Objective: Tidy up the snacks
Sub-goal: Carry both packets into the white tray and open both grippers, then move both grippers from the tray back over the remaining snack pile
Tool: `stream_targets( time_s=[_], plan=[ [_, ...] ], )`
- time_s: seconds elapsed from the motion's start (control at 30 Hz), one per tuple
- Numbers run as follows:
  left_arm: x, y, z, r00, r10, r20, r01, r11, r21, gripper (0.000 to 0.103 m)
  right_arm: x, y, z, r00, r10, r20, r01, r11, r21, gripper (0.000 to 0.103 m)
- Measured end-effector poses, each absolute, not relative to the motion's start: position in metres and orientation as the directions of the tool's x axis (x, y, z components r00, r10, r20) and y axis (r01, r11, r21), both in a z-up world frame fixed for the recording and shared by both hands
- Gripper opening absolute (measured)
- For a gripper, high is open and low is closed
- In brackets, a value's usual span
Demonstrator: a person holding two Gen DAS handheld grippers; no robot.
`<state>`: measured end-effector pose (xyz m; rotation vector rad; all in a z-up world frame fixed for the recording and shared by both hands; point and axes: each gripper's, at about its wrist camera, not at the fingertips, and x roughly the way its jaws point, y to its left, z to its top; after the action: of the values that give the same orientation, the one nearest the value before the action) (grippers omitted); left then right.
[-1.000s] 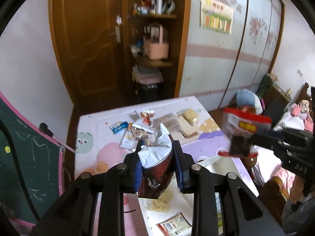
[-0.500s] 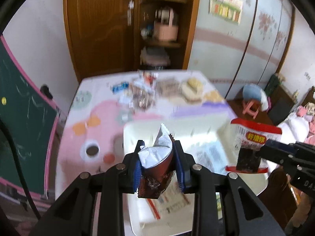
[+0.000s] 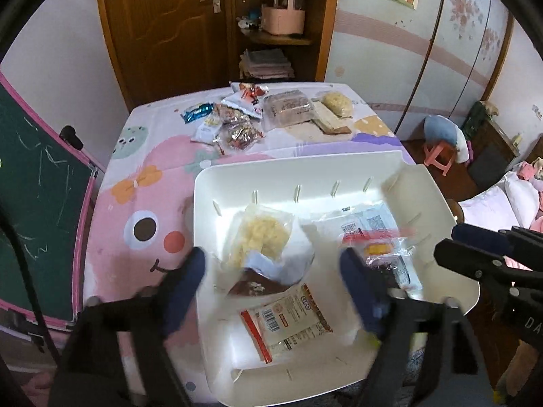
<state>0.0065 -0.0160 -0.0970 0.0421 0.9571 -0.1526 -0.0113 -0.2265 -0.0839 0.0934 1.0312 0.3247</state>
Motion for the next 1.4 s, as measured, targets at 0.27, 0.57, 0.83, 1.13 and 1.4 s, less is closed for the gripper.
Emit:
stream_targets(
  time_s=[0.27, 0.57, 0.83, 1.13, 1.4],
  plan=[
    [0.01, -0.016, -0.095, 0.583, -0.108, -0.805, 0.143, 0.989, -0.03, 0.083, -0.005, -0.229, -0.091, 0.452, 0.308, -0.837, -0.195, 0.95, 0.244, 0.05],
    [0.013, -0.012, -0.094, 0.602, -0.077, -0.795, 0.096, 0.995, -0.024, 0.088, -0.004, -0.227, -0.092, 0.451, 0.312, -0.836, -0.201, 0.948, 0.246, 0.05],
    [0.023, -0.006, -0.101, 0.56, -0.072, -0.825, 0.066, 0.997, -0.042, 0.088, 0.003, -0.227, -0.097, 0.436, 0.324, -0.84, -0.201, 0.945, 0.26, 0.05],
    [0.038, -0.011, -0.101, 0.559, -0.043, -0.828, 0.091, 0.996, 0.01, 0.088, 0.023, -0.233, -0.105, 0.433, 0.303, -0.849, -0.184, 0.952, 0.246, 0.05],
    [0.079, -0.007, -0.062, 0.625, -0.004, -0.781, 0.132, 0.986, 0.101, 0.088, 0.059, -0.242, -0.074, 0.513, 0.28, -0.811, -0.24, 0.954, 0.178, 0.051]
  ],
)
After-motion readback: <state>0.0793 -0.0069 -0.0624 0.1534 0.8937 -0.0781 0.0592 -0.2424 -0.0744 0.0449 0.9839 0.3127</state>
